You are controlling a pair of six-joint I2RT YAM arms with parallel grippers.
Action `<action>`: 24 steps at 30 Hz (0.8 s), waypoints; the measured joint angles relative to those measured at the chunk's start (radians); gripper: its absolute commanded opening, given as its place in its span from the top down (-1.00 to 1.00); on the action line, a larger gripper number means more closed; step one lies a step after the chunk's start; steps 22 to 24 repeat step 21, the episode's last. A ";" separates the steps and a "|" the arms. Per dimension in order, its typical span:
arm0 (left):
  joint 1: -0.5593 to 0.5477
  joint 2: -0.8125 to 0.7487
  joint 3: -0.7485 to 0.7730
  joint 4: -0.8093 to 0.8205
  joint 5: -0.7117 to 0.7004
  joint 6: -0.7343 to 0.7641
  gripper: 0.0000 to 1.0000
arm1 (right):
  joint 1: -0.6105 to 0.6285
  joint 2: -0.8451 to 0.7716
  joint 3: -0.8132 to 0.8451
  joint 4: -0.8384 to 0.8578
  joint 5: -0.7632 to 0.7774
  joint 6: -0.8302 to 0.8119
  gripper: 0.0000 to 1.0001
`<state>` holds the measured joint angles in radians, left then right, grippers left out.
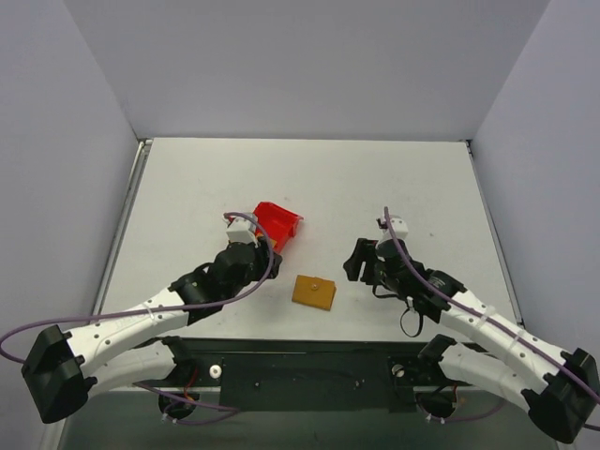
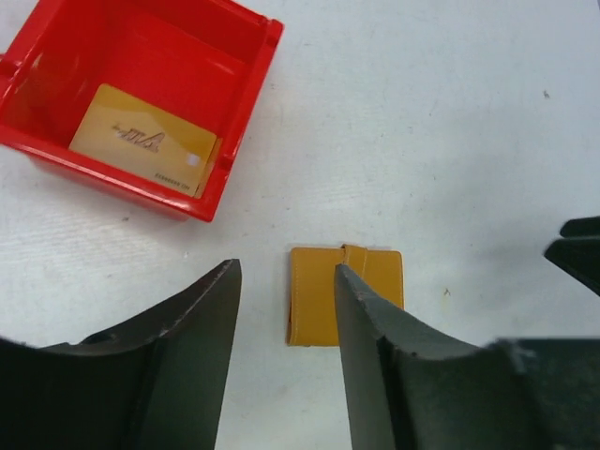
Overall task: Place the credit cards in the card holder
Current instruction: Reset both arms
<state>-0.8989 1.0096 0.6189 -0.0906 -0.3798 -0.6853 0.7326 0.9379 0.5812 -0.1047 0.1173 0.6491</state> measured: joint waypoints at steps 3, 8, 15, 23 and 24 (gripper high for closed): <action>0.009 -0.027 0.000 -0.062 -0.035 -0.013 -0.61 | 0.000 -0.081 0.008 -0.043 0.025 -0.021 -0.39; 0.020 -0.043 -0.005 -0.131 -0.065 -0.045 -0.68 | 0.000 -0.090 0.034 -0.124 0.093 -0.035 -0.70; 0.023 -0.039 -0.005 -0.185 -0.089 -0.065 -0.74 | 0.000 -0.099 0.034 -0.195 0.155 -0.032 -0.77; 0.023 -0.039 -0.005 -0.197 -0.097 -0.071 -0.76 | 0.000 -0.110 0.034 -0.208 0.167 -0.028 -0.77; 0.023 -0.039 -0.005 -0.197 -0.097 -0.071 -0.76 | 0.000 -0.110 0.034 -0.208 0.167 -0.028 -0.77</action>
